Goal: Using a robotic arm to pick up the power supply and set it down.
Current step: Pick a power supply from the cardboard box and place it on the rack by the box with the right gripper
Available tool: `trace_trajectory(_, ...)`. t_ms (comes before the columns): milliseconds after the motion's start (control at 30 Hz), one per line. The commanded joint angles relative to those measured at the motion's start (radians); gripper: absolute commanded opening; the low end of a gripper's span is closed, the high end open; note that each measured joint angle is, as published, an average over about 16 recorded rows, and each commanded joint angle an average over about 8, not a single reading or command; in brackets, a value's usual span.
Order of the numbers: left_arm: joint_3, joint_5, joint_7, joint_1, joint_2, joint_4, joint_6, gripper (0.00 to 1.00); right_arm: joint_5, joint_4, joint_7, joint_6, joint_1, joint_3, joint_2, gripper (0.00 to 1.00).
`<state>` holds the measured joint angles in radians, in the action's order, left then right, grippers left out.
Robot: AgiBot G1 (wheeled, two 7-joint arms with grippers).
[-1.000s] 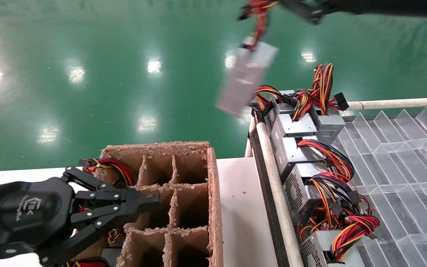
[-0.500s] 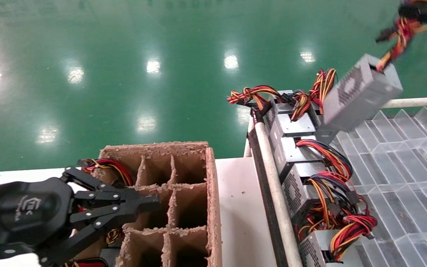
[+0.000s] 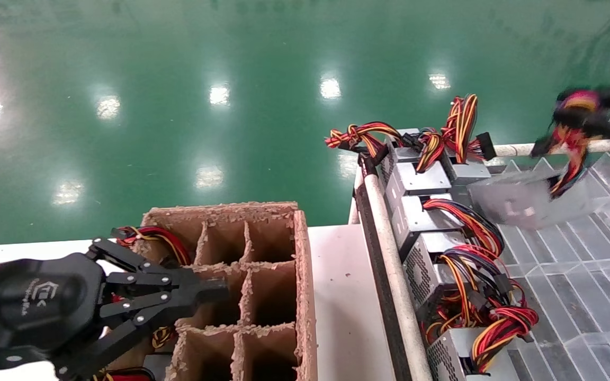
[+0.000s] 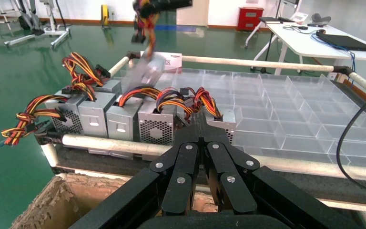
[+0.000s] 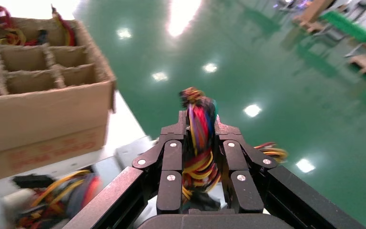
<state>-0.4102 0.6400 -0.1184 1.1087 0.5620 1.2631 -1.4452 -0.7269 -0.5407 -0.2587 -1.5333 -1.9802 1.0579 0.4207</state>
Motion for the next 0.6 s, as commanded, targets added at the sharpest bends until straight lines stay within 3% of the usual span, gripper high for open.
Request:
trace_trajectory(33,0.000,0.000,0.000,0.000,0.000,0.000,0.000,0.00,0.022,-0.059,0.021,0.008,0.035,0.001,-0.020,0.00)
trace_trajectory(333,0.000,0.000,0.000,0.000,0.000,0.000,0.000,0.00,0.045,-0.366,0.148,0.184,0.092,0.007,-0.141,0.00)
trace_trajectory(600,0.000,0.000,0.000,0.000,0.000,0.000,0.000,0.00,0.050,-0.474,0.155,0.317,0.142,0.018,-0.171,0.00)
